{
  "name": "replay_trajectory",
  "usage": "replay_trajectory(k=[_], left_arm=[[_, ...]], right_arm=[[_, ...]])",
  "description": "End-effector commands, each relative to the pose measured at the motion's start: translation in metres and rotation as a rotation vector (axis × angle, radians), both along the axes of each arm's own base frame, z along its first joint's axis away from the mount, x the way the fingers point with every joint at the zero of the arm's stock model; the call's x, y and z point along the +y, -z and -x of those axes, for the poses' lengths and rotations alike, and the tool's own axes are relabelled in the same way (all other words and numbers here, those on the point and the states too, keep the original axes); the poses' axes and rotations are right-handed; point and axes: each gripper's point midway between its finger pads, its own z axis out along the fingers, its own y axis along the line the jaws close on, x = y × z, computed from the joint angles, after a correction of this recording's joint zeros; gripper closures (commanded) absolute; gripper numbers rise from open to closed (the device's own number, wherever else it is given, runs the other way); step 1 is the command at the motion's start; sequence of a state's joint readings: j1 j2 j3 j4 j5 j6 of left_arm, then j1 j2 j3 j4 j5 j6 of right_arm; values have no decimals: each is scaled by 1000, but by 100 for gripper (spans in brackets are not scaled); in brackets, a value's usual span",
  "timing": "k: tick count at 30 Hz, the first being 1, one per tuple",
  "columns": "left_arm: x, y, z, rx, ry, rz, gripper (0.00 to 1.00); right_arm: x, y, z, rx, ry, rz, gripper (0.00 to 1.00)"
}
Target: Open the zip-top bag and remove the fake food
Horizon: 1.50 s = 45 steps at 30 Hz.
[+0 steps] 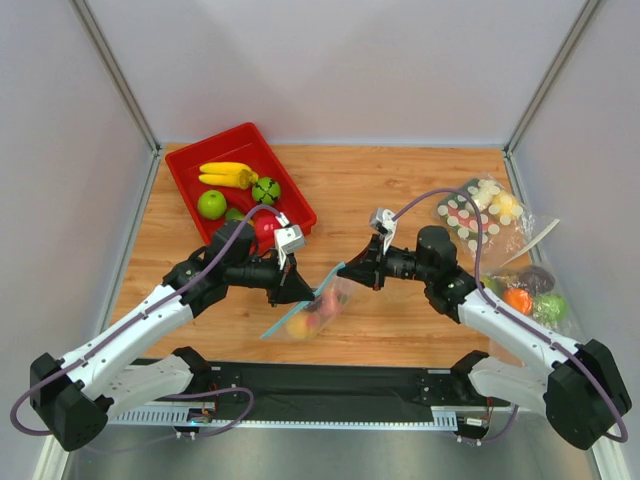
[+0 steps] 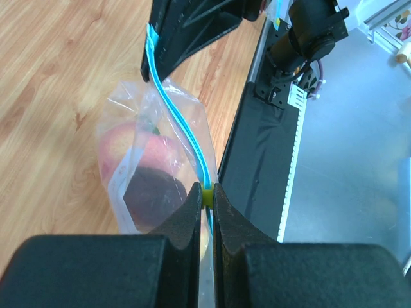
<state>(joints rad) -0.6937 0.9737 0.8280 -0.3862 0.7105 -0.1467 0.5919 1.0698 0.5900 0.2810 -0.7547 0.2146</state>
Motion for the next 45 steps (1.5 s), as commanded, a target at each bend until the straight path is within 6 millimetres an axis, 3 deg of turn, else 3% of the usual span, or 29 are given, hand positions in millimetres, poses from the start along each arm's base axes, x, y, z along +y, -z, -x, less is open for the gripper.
replay_trajectory(k=[1, 23, 45], left_arm=[[-3, -13, 13, 7, 62, 18, 100], [-2, -10, 14, 8, 59, -1, 100], [-2, -4, 13, 16, 54, -32, 100]], right_arm=[[-12, -10, -23, -61, 102, -17, 100], [-48, -2, -77, -22, 292, -14, 100], [-86, 3, -107, -5, 434, 9, 100]])
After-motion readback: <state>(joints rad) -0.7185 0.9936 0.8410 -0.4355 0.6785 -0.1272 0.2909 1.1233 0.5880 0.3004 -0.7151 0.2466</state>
